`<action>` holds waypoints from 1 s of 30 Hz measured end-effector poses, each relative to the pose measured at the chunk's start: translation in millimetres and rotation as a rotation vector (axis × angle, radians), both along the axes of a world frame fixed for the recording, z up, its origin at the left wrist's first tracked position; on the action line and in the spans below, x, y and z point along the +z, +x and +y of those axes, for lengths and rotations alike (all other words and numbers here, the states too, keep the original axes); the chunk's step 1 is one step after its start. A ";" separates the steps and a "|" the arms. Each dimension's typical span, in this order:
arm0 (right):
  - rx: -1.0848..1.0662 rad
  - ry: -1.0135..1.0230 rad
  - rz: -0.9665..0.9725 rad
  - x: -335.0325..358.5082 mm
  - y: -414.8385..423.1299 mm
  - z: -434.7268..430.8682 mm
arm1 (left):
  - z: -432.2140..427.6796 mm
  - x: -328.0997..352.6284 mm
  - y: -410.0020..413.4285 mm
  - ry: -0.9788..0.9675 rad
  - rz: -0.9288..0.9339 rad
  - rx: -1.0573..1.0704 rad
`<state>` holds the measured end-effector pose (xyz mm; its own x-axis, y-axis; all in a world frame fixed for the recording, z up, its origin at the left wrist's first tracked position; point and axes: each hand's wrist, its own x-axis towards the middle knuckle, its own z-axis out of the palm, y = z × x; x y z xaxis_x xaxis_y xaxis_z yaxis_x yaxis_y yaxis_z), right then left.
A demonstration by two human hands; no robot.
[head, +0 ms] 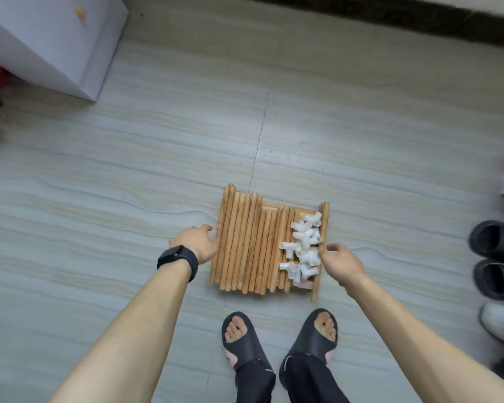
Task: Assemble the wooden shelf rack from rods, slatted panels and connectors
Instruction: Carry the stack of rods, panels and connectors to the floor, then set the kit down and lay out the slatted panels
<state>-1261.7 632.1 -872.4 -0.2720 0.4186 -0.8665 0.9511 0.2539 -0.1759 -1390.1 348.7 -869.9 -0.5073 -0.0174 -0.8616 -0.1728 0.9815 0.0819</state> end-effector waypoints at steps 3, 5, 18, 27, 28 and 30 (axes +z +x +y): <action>0.372 0.057 0.070 127.6 -47.8 -23.1 | 2.6 125.5 -14.8 -0.082 0.055 -0.289; 0.590 0.167 0.175 223.6 -81.7 -43.8 | 3.1 215.0 -24.5 -0.075 0.126 -0.337; 0.962 0.133 1.296 655.7 -80.6 -239.6 | -153.9 657.5 66.1 0.096 0.828 0.300; 1.487 -0.326 1.375 698.9 35.5 -442.4 | -352.6 699.8 331.3 -0.163 1.033 0.923; 1.552 -0.362 1.364 698.2 51.3 -468.0 | -371.0 699.8 362.4 -0.208 1.020 0.988; 1.663 -0.435 1.354 696.1 82.2 -518.9 | -406.8 697.5 419.1 -0.315 0.952 1.091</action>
